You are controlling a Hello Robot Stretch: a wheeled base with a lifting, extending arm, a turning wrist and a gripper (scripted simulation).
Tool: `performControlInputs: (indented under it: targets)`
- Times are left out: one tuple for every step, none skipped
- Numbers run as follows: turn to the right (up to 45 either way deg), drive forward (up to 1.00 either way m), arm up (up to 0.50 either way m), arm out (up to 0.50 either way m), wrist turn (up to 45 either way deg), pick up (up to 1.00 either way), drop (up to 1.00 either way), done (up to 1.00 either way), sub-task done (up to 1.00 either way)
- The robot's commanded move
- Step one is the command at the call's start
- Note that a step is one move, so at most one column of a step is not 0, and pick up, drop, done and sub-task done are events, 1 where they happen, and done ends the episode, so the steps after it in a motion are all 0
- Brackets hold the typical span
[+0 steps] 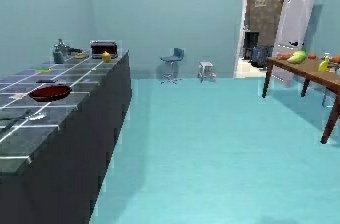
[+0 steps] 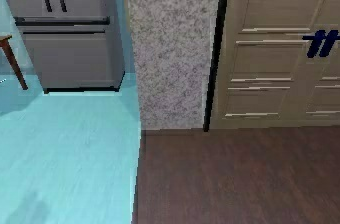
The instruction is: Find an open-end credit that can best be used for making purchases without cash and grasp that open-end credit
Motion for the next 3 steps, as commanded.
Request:
performControlInputs:
  targets:
    - [0.0,0.05,0.0,0.0,0.0,0.0,0.0,0.0,0.0]
    - [12.0,0.0,0.0,0.0,0.0,0.0,0.0,0.0,0.0]
    - [0.0,0.35,0.0,0.0,0.0,0.0,0.0,0.0,0.0]
